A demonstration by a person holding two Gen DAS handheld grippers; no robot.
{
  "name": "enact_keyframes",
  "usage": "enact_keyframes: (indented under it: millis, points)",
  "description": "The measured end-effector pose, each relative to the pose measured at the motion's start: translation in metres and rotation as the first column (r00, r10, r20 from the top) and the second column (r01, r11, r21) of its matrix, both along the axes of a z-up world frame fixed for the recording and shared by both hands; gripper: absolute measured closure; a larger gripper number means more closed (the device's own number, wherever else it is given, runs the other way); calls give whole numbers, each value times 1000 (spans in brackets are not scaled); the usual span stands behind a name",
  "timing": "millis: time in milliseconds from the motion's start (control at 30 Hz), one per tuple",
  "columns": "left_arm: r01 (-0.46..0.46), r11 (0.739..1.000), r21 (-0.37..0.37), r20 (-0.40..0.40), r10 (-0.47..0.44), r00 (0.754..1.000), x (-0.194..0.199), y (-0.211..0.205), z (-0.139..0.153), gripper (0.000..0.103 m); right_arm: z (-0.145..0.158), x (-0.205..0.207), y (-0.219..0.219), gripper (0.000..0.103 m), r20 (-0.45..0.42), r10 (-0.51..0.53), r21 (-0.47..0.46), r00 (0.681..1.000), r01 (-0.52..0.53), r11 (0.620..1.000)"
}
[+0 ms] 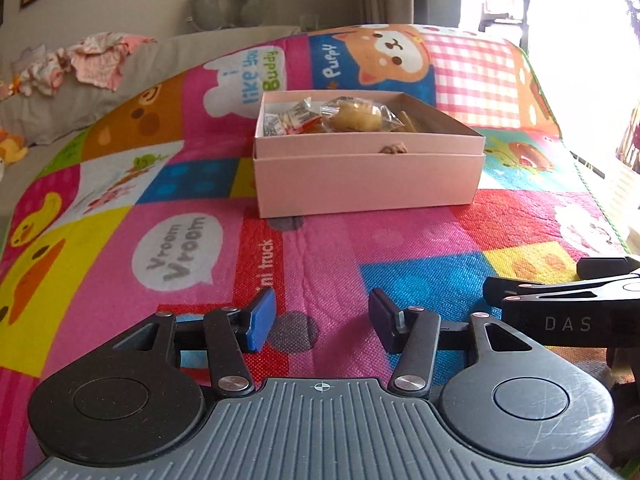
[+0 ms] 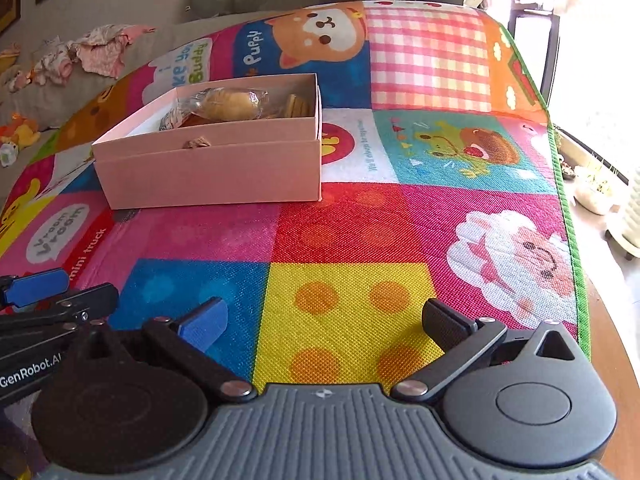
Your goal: Organize objects
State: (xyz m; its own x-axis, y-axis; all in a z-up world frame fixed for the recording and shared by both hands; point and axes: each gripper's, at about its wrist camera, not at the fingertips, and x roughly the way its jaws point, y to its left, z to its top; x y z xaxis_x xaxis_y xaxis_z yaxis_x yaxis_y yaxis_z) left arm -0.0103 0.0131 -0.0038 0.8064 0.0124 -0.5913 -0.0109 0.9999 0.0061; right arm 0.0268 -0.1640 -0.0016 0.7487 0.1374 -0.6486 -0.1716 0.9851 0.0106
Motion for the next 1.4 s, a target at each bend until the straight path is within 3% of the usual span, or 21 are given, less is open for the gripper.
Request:
enact_keyframes:
  millis: [233,400,1400]
  points:
    - [-47,999,7,0,47,999,5,-8,0,44,-2,2,0,0,8,-2,-3,1000,2,1000]
    - [-43,999,-8,0,43,999,3,-6,0,44,-2,7,-1,0,10,38,-10,999,-38,999]
    - [-39,999,-16,-1,39,999,3,-6,0,44,-2,3,-4,0,19,35,-3,999,-35,999]
